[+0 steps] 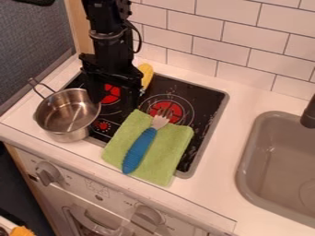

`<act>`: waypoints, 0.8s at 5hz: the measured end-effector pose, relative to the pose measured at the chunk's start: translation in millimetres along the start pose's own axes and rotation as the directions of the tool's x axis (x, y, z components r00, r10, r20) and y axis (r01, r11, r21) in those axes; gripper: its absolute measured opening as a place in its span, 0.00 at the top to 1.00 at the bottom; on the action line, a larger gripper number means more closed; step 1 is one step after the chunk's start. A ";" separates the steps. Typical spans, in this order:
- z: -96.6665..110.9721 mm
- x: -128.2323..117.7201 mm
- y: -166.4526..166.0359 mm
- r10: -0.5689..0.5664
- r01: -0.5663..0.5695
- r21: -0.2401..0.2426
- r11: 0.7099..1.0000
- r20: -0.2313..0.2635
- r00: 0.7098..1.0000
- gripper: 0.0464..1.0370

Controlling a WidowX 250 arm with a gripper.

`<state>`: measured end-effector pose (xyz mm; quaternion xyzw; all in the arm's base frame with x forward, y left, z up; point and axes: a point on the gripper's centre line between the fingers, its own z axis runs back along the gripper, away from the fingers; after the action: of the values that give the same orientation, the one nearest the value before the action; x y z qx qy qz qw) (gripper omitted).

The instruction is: Move the fork on top of the piece of cloth to the left side of the burner

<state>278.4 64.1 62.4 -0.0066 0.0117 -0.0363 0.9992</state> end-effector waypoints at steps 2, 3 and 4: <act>-21.7 -2.2 -25.7 0.028 -0.028 -0.025 0.999 -0.012 1.000 0.04; -31.5 -1.2 -46.9 0.046 -0.046 -0.005 0.999 0.012 0.999 0.04; -45.5 1.0 -57.5 0.072 -0.072 0.011 0.997 0.005 0.997 0.04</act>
<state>274.1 6.1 17.8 -0.0008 0.0092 -0.0002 1.0000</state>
